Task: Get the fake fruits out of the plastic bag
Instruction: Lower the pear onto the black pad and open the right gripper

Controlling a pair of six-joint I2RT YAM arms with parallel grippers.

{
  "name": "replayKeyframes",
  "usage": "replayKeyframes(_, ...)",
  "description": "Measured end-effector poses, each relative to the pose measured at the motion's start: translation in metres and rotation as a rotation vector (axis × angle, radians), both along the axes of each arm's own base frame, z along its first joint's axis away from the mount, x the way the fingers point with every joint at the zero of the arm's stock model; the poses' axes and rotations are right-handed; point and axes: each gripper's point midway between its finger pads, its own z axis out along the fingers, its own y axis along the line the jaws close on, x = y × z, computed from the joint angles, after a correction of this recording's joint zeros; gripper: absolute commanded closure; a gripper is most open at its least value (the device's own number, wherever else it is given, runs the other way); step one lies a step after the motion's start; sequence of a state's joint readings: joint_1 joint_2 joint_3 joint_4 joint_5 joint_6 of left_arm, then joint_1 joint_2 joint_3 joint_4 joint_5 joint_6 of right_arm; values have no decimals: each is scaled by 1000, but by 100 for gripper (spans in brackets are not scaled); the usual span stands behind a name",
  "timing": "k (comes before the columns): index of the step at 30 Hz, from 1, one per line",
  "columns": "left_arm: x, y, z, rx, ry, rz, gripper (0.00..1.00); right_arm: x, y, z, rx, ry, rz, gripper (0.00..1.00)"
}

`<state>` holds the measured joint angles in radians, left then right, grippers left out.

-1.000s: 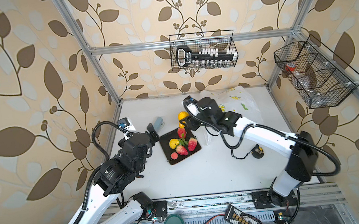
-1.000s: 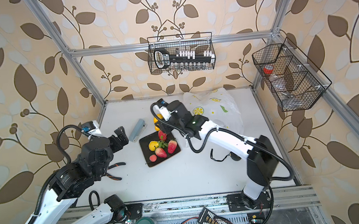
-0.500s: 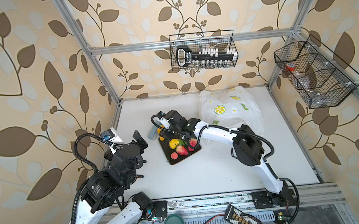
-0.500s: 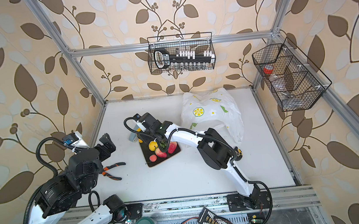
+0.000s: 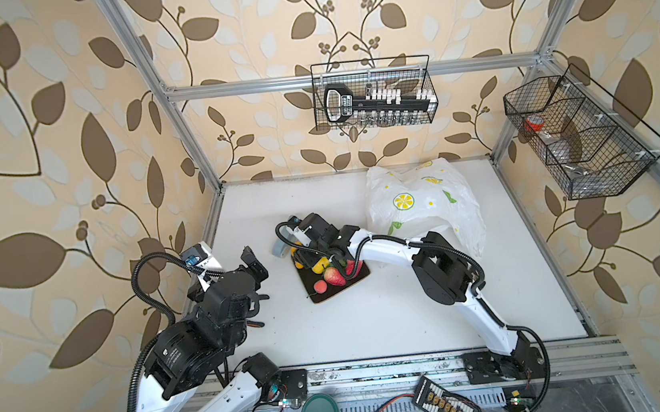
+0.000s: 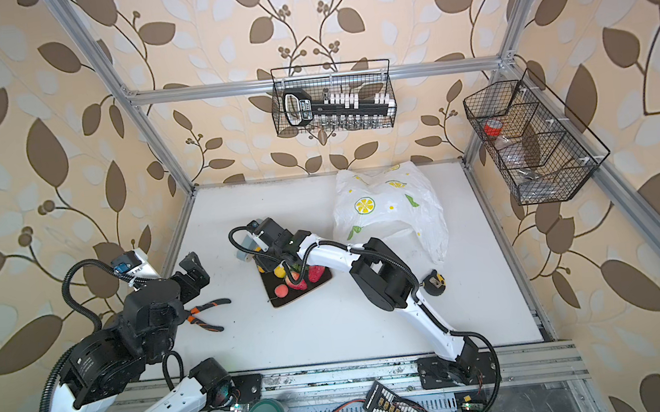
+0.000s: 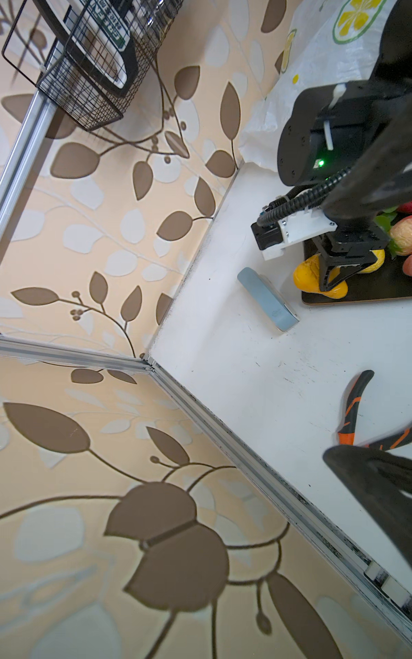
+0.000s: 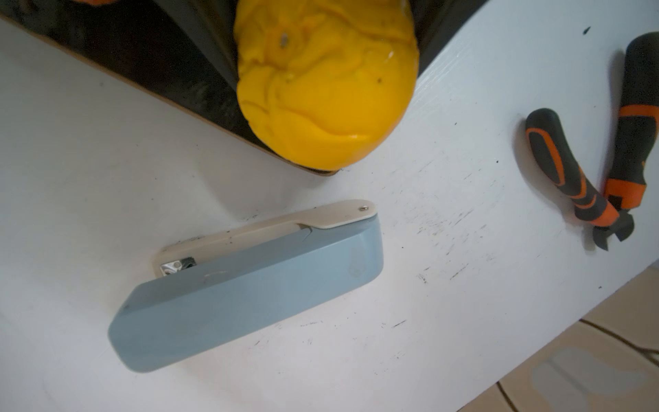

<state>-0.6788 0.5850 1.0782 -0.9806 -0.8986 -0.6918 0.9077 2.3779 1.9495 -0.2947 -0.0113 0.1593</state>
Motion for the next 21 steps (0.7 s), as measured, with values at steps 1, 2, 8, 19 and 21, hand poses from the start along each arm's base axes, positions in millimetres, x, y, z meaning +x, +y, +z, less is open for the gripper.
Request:
replayKeyframes(1, 0, 0, 0, 0, 0, 0, 1, 0, 0, 0, -1, -1, 0, 24)
replayKeyframes(2, 0, 0, 0, 0, 0, 0, 1, 0, 0, -1, -2, -3, -2, 22)
replayKeyframes(8, 1, -2, 0, 1, 3, -3, 1, -4, -5, -6, -10, 0, 2, 16)
replayKeyframes(19, 8, -11, -1, -3, 14, -33, 1, -20, -22, 121, 144, -129, 14, 17)
replayKeyframes(21, 10, -14, -1, -6, 14, -42, 1, -30, -36, 154, 179, -167, 15, 17)
